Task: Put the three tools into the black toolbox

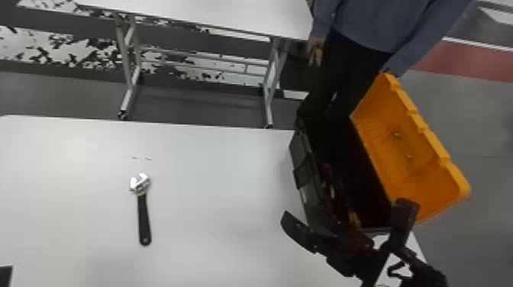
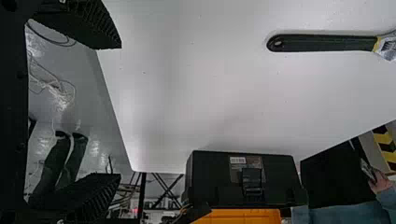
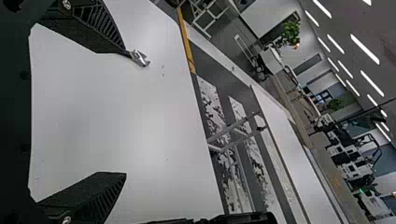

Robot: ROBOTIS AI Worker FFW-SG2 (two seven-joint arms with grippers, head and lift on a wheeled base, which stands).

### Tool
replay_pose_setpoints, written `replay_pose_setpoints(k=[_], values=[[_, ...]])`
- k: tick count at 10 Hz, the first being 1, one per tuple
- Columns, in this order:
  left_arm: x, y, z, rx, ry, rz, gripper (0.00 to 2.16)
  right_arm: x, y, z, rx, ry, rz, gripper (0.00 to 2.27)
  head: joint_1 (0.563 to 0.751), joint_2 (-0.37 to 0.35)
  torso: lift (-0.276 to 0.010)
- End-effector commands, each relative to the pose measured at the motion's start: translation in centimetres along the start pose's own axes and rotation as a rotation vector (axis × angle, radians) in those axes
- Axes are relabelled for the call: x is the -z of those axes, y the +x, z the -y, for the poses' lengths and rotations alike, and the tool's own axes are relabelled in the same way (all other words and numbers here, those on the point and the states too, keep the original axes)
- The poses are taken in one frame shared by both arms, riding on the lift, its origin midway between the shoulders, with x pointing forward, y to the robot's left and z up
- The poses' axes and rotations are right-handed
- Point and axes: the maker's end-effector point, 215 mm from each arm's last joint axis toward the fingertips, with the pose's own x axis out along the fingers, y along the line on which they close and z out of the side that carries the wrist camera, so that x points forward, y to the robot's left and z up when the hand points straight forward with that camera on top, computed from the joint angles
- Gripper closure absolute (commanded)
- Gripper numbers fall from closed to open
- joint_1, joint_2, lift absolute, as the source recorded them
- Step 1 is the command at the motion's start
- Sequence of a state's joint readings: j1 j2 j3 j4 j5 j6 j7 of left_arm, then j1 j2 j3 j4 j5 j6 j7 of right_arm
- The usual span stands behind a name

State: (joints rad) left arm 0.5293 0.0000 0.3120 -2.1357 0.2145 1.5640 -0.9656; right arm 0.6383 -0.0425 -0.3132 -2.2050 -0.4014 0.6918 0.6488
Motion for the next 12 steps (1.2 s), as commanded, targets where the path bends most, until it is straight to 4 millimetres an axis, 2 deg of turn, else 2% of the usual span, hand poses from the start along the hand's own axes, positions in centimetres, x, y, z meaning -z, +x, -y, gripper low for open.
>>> replay_pose_setpoints(k=[1,4,9,12], values=[[0.0,0.2,-0.3,-0.022,0.007,0.0,0.02,1.1,0.6,-0.9,-0.01,-0.011,0.006,0.06,0.695,-0.184,-0.051],[-0.6,0.1,-2.3,-0.123,0.027,0.014,0.02,2.3,1.0,-2.4,-0.03,-0.018,-0.012,0.07,0.695,-0.113,-0.051],[-2.2,-1.3,-4.9,-0.338,0.068,0.035,0.03,1.6,1.2,-3.7,-0.048,-0.041,-0.001,0.08,0.695,-0.011,-0.051],[-4.7,-0.9,-4.0,-0.368,0.123,0.058,0.03,1.3,1.3,-3.9,-0.052,-0.05,0.005,0.08,0.695,0.017,-0.051]])
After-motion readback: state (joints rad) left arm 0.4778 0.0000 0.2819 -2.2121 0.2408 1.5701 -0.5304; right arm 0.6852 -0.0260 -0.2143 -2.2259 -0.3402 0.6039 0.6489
